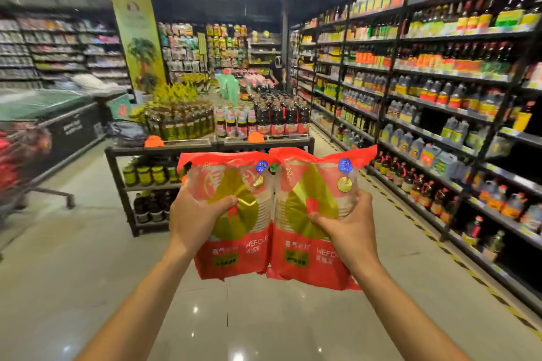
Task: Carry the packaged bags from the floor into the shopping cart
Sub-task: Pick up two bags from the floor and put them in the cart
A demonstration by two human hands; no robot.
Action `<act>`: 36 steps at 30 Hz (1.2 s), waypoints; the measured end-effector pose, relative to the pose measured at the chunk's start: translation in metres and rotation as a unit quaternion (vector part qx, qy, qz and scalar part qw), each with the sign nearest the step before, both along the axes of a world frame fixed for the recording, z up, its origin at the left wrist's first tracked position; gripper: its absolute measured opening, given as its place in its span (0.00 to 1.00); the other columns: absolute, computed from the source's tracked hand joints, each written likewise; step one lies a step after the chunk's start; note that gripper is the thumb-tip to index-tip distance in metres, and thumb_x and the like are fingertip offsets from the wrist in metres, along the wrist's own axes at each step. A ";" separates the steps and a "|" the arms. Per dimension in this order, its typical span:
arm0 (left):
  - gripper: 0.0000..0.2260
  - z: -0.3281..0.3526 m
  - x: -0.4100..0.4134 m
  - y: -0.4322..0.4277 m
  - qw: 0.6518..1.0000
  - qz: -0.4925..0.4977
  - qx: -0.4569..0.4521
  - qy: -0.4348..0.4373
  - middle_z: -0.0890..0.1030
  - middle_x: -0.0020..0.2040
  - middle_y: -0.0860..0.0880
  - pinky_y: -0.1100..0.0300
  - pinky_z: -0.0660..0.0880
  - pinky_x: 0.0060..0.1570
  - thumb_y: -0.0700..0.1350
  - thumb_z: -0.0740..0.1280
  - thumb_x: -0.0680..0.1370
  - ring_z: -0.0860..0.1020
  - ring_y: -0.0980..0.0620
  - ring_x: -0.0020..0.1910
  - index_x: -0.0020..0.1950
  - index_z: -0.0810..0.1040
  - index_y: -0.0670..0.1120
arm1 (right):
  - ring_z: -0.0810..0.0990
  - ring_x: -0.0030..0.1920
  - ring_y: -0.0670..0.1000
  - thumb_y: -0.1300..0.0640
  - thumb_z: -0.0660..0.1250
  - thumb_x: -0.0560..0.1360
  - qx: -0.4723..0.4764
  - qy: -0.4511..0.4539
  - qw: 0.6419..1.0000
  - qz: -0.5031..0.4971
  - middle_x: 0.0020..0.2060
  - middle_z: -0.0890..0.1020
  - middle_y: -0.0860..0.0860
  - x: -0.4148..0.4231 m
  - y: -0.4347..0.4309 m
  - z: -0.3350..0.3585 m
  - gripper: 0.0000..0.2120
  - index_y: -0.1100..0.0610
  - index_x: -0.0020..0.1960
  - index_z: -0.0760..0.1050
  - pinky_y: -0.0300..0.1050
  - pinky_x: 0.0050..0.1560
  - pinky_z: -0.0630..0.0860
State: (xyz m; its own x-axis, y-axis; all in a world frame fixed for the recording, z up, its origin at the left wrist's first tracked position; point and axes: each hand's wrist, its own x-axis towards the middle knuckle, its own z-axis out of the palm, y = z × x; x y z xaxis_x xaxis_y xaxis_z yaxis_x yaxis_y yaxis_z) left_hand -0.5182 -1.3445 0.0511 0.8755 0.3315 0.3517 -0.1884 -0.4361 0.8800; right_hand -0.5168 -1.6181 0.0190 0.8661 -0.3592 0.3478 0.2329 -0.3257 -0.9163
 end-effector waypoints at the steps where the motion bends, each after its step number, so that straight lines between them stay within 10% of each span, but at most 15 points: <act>1: 0.38 -0.001 0.005 0.015 1.000 0.013 -0.009 -0.003 0.83 0.57 0.56 0.45 0.81 0.55 0.60 0.82 0.63 0.83 0.53 0.54 0.70 0.73 0.55 | 0.81 0.58 0.51 0.40 0.81 0.54 -0.002 -0.002 1.000 0.016 0.58 0.78 0.47 0.012 0.015 0.002 0.39 0.39 0.59 0.66 0.59 0.57 0.81; 36: 0.42 -0.006 0.125 0.419 0.912 0.407 -0.052 0.003 0.83 0.58 0.60 0.44 0.80 0.60 0.65 0.78 0.54 0.82 0.51 0.57 0.68 0.73 0.63 | 0.79 0.60 0.50 0.39 0.80 0.53 0.022 0.023 0.917 0.399 0.60 0.76 0.46 0.310 0.500 -0.008 0.42 0.39 0.61 0.63 0.59 0.58 0.80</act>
